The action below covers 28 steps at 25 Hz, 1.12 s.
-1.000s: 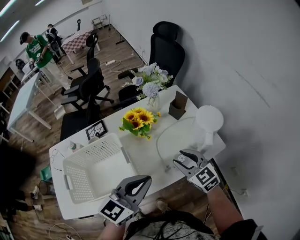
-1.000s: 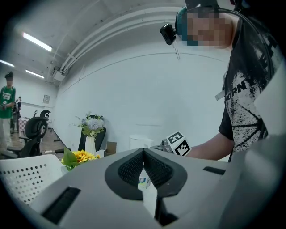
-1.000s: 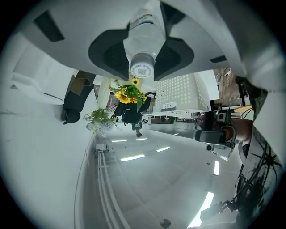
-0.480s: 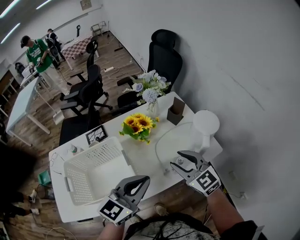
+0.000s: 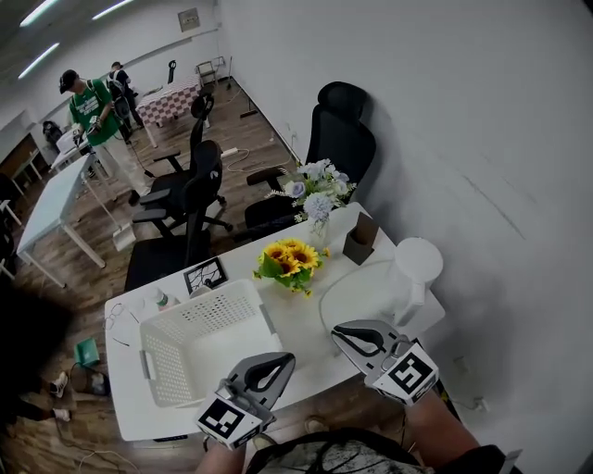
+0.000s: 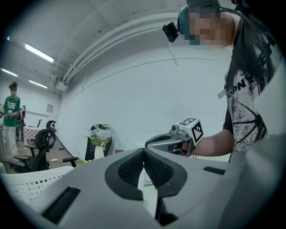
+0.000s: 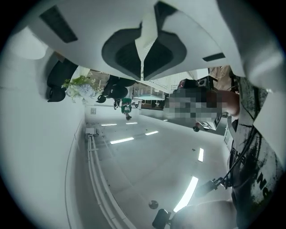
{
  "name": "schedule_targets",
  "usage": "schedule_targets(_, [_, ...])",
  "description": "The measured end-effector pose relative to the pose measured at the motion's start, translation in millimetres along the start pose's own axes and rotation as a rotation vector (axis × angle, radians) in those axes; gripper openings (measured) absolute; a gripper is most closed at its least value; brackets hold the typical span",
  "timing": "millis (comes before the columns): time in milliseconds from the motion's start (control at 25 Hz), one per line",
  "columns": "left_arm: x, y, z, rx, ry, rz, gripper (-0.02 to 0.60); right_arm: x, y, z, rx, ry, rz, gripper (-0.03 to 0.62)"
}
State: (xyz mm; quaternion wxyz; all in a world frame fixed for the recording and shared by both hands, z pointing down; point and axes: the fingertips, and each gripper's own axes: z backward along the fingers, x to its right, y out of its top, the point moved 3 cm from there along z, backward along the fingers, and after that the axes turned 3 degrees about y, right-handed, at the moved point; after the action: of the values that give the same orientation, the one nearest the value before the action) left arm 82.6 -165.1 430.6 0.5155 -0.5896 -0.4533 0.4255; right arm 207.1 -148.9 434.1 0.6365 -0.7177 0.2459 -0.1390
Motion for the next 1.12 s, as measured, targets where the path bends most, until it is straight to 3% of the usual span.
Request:
schedule_targets(520, [-31, -3, 46, 0.031, 0.099, -0.007, 0.011, -38, 5, -45, -0.038, 0.093, 0.049, 0.021])
schedule_targets(1120, [-40, -7, 57, 0.03, 0.144, -0.002, 0.011, -50, 5, -63, -0.041, 0.149, 0.045, 0.02])
